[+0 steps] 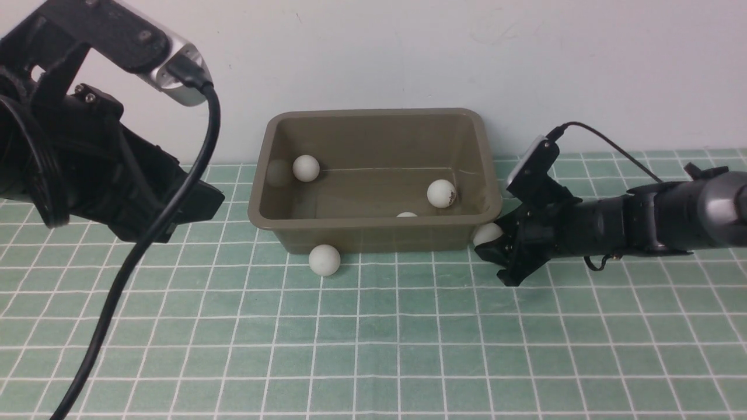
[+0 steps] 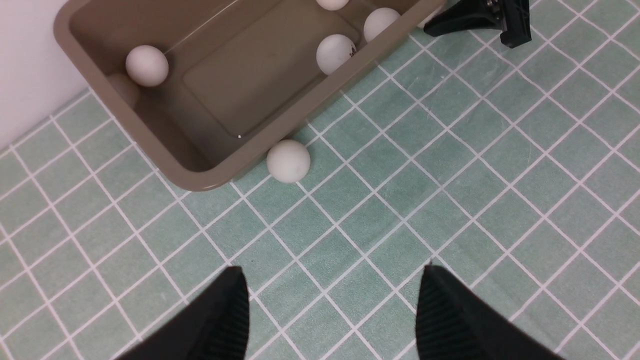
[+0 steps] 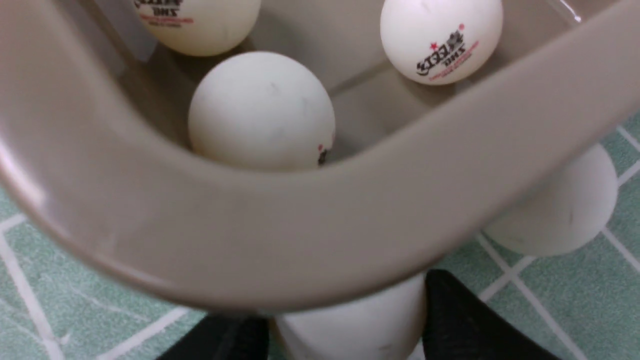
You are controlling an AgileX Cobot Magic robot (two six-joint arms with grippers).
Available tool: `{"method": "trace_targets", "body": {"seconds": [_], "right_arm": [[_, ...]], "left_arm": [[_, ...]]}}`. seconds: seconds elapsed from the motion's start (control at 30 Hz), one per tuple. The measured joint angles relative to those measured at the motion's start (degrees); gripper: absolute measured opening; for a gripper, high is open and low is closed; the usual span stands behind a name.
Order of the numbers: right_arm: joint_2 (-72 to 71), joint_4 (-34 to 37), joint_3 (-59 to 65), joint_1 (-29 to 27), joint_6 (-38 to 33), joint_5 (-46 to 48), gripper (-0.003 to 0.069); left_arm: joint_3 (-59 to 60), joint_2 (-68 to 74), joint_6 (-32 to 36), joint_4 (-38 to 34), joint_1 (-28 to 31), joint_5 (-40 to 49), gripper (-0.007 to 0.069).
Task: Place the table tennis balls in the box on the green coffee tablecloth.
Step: 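Reach for and grasp a ping pong ball on the table, then release the ping pong ball into the bin and lift the gripper away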
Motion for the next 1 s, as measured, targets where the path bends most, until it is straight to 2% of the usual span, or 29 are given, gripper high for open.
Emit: {"method": "trace_targets", "body": {"seconds": [0.17, 0.3, 0.4, 0.47, 0.53, 0.6, 0.7, 1.0], "right_arm": [[-1.1, 0.0, 0.0, 0.1, 0.3, -4.2, 0.0360], [-6.0, 0.2, 0.1, 0.1, 0.5, -12.4, 0.0359], [-9.6, 0.3, 0.1, 0.1, 0.5, -13.7, 0.0359], [-12.1, 0.4, 0.1, 0.1, 0.8, -11.3, 0.0359], [-14.1, 0.4, 0.1, 0.1, 2.5, -3.9, 0.0359], [-14.3, 0.3, -0.1, 0.1, 5.9, 3.9, 0.0359], [-12.6, 0.0, -0.9, 0.1, 11.9, 10.7, 0.0359], [-7.0, -0.7, -1.8, 0.1, 16.7, 12.8, 0.0359]], "left_arm": [[0.0, 0.0, 0.1, 0.0, 0.0, 0.0, 0.0405], [0.0, 0.0, 0.3, 0.0, 0.0, 0.0, 0.0405], [0.0, 0.0, 0.3, 0.0, 0.0, 0.0, 0.0405], [0.0, 0.0, 0.3, 0.0, 0.0, 0.0, 0.0405], [0.0, 0.0, 0.3, 0.0, 0.0, 0.0, 0.0405], [0.0, 0.0, 0.3, 0.0, 0.0, 0.0, 0.0405], [0.0, 0.0, 0.3, 0.0, 0.0, 0.0, 0.0405], [0.0, 0.0, 0.3, 0.0, 0.0, 0.0, 0.0405]]}}
